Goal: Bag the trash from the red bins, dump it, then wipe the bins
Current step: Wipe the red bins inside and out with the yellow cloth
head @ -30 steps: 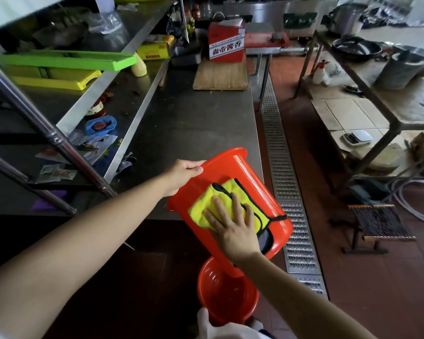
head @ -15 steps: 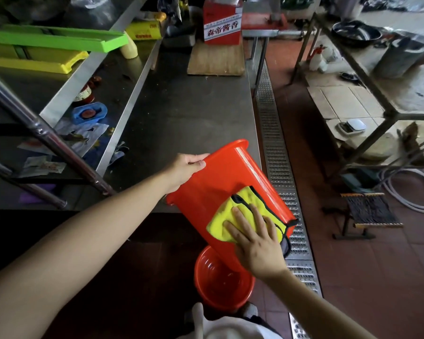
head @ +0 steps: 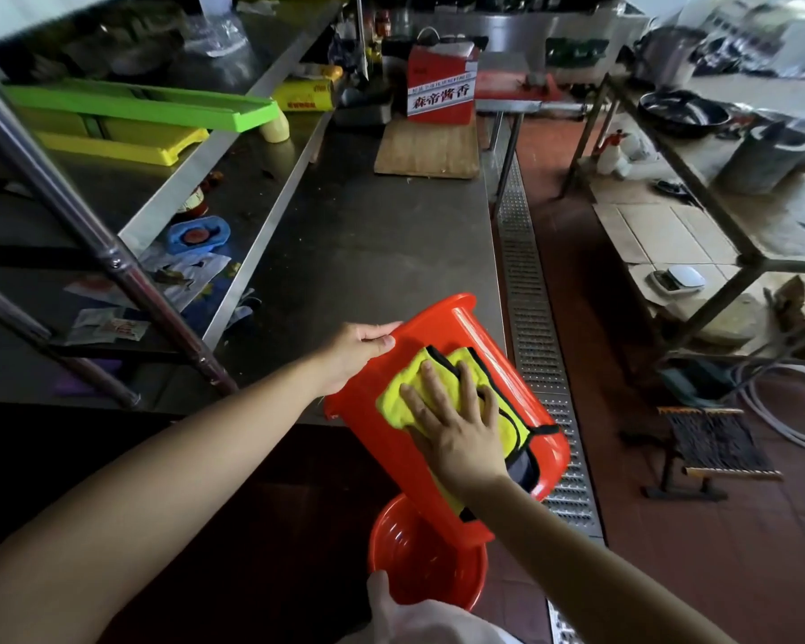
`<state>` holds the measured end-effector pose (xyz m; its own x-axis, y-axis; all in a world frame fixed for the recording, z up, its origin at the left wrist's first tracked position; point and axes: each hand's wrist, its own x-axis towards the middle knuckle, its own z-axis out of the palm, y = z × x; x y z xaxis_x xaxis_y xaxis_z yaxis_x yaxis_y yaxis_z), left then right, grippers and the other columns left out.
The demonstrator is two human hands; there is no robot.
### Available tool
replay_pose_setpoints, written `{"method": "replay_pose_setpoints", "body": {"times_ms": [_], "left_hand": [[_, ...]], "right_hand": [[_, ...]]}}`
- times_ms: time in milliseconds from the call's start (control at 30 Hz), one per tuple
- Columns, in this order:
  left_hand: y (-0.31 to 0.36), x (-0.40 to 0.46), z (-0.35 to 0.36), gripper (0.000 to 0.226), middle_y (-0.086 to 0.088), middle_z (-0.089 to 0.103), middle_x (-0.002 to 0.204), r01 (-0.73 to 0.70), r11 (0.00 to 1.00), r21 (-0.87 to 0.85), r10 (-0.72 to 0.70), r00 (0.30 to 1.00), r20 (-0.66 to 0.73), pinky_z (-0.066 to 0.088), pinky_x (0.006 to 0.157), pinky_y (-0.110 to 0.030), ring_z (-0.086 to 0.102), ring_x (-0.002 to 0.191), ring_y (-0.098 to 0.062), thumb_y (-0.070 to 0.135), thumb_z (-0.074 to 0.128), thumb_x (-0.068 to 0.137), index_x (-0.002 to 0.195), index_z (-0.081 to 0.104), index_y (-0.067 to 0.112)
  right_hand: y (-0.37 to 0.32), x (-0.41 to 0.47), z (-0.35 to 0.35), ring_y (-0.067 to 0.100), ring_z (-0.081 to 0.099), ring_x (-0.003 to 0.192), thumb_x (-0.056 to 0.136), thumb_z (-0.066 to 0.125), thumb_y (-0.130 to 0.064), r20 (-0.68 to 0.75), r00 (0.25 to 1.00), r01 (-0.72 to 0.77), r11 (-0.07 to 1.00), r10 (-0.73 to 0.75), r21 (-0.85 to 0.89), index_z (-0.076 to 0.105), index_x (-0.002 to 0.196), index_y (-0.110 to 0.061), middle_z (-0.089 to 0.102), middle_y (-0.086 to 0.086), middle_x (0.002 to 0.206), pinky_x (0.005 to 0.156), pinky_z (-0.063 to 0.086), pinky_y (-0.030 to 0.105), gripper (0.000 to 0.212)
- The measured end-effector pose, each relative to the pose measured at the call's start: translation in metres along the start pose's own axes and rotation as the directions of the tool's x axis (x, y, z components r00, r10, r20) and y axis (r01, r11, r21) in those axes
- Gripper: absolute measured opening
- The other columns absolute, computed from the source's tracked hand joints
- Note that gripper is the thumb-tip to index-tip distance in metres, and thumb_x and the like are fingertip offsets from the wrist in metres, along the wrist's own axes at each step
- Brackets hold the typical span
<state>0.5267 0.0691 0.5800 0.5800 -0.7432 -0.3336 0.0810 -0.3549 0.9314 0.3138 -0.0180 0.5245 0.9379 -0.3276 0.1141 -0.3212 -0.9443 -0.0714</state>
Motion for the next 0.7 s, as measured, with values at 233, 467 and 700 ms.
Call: {"method": "replay_pose_setpoints", "body": {"times_ms": [233,467,700], "left_hand": [[0.007,0.006,-0.003,0.035,0.000,0.058,0.136,-0.028,0.998,0.049,0.031,0.997,-0.072,0.044,0.104,-0.026,0.053,0.125,-0.009,0.016,0.060,0.097,0.133,0.060,0.019],[0.001,0.006,0.006,0.032,0.009,0.062,0.132,-0.127,0.966,0.224,0.159,0.978,-0.132,0.045,0.106,-0.031,0.058,0.120,-0.007,0.026,0.058,0.098,0.130,0.062,0.031],[-0.003,0.001,0.005,0.031,0.014,0.060,0.133,-0.115,0.955,0.273,0.145,0.985,-0.092,0.044,0.109,-0.038,0.054,0.124,-0.006,0.032,0.058,0.098,0.128,0.060,0.042]], "right_hand": [[-0.004,0.057,-0.015,0.038,-0.009,0.154,0.102,0.019,-0.065,0.011,1.000,-0.024,0.997,0.023,0.074,0.016,0.156,-0.047,0.009,-0.008,0.168,0.117,0.011,0.065,0.057],[0.053,-0.041,0.017,0.033,0.009,0.155,0.097,0.052,-0.049,-0.129,0.991,0.050,0.997,-0.041,0.066,0.031,0.154,-0.044,0.012,-0.009,0.168,0.114,0.026,0.058,0.061],[0.054,-0.084,0.029,0.038,0.012,0.153,0.093,0.053,-0.055,-0.113,0.994,0.015,0.997,-0.006,0.081,0.032,0.154,-0.044,0.016,-0.005,0.168,0.110,0.027,0.062,0.065]]}}
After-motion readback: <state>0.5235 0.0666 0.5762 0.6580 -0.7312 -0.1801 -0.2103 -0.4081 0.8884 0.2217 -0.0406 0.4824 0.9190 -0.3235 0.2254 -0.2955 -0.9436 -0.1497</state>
